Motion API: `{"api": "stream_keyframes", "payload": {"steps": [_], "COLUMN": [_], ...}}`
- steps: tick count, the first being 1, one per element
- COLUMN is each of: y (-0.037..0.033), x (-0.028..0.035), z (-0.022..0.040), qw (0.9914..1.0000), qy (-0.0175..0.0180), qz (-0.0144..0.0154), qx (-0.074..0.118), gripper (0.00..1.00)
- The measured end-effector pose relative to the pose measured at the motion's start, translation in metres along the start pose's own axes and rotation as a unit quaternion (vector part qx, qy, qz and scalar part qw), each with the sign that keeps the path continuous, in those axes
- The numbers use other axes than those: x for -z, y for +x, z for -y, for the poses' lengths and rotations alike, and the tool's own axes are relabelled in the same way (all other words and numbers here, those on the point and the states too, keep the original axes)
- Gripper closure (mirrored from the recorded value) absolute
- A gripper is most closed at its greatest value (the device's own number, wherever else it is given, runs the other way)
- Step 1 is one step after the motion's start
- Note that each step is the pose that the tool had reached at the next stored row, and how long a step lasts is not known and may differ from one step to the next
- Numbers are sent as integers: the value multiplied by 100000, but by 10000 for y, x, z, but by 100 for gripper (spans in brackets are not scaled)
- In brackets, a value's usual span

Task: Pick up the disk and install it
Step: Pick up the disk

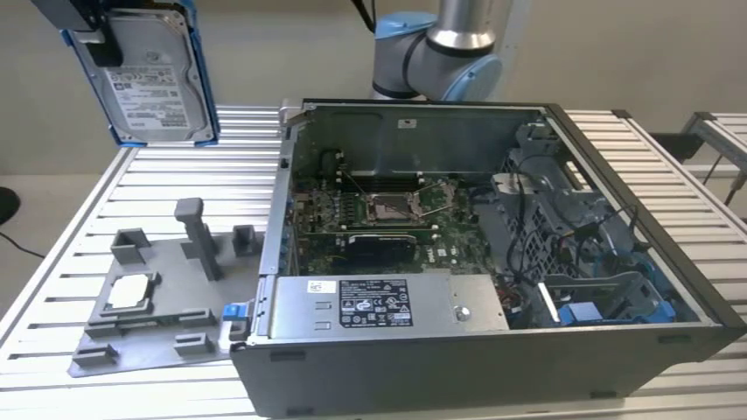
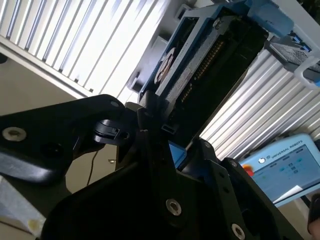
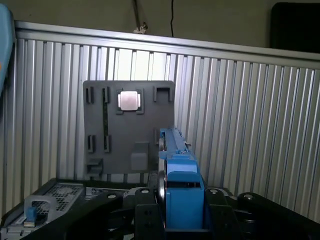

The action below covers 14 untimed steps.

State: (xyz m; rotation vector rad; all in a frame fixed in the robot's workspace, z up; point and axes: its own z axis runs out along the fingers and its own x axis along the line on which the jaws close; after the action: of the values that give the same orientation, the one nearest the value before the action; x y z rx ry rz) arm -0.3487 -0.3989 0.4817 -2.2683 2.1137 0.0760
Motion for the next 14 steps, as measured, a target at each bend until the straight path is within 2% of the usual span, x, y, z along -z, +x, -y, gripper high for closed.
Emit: {"api": "stream_keyframes", "payload": {"steps": [14], "y": [35], "x": [4], "z": [493], "qw": [100000], "qy": [113], "qz": [-7], "qx": [10], "gripper": [100]}}
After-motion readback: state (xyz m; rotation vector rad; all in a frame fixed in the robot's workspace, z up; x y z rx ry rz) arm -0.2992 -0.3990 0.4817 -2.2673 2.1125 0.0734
